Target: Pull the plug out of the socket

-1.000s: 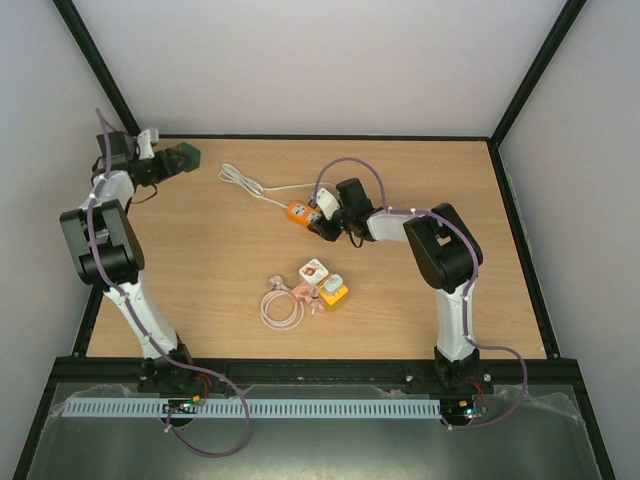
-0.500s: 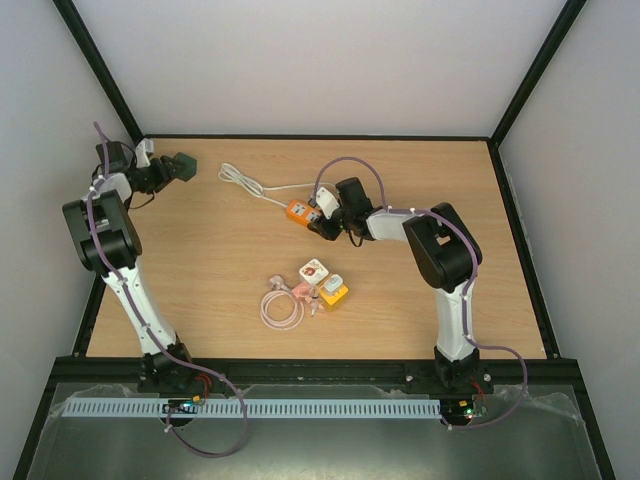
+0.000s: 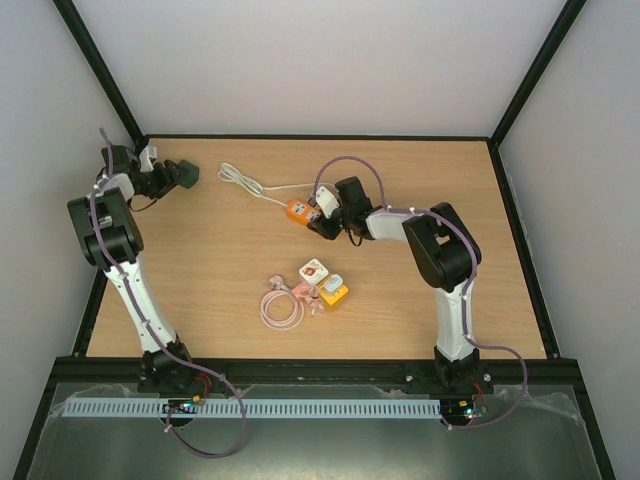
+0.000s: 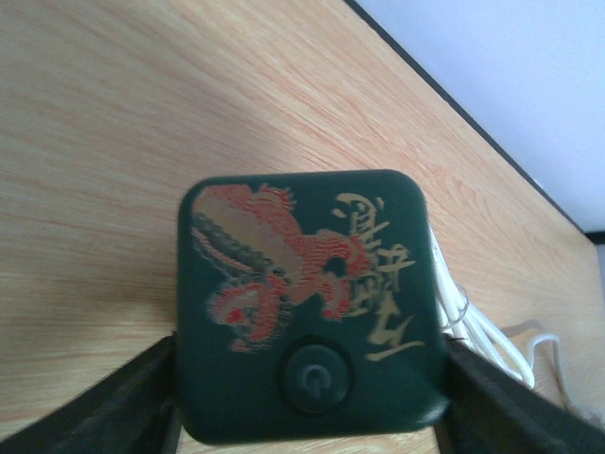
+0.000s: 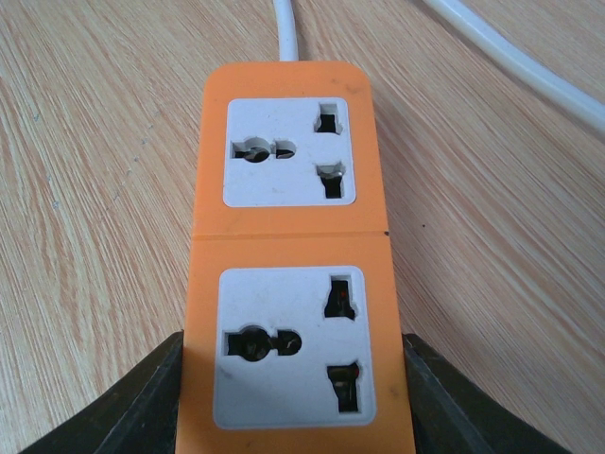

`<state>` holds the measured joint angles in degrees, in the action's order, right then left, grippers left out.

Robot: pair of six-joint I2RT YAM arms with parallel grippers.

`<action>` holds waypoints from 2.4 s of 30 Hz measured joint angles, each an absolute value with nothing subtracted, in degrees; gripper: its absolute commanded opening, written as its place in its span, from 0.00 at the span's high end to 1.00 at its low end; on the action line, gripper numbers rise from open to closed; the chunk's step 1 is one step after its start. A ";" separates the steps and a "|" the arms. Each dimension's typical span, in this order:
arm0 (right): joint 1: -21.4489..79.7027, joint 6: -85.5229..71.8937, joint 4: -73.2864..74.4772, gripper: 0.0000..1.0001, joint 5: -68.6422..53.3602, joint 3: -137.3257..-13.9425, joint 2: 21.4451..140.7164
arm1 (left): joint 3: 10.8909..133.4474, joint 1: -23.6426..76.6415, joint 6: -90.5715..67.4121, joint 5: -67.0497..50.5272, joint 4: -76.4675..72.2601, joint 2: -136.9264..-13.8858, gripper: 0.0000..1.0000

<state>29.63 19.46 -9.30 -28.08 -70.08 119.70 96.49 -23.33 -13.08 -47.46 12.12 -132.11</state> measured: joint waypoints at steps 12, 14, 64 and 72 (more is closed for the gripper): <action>29.63 18.55 -7.66 0.90 -26.92 -72.40 120.79 | 96.90 -23.92 -13.08 -42.33 15.03 -132.16 0.00; 29.63 18.26 -7.11 0.90 -26.61 -73.08 121.08 | 96.66 -24.03 -12.86 -41.04 15.38 -131.46 0.00; -6.61 19.59 18.20 0.92 -26.61 -73.54 114.02 | 87.48 -10.20 4.93 -28.03 22.06 -101.82 0.00; -17.39 24.29 20.05 0.92 -27.20 -71.77 112.33 | 84.88 -6.07 7.09 -25.78 21.02 -99.39 0.00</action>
<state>-17.39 24.29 20.05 -27.20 -71.77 112.33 84.88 -6.07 7.09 -25.78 21.02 -99.39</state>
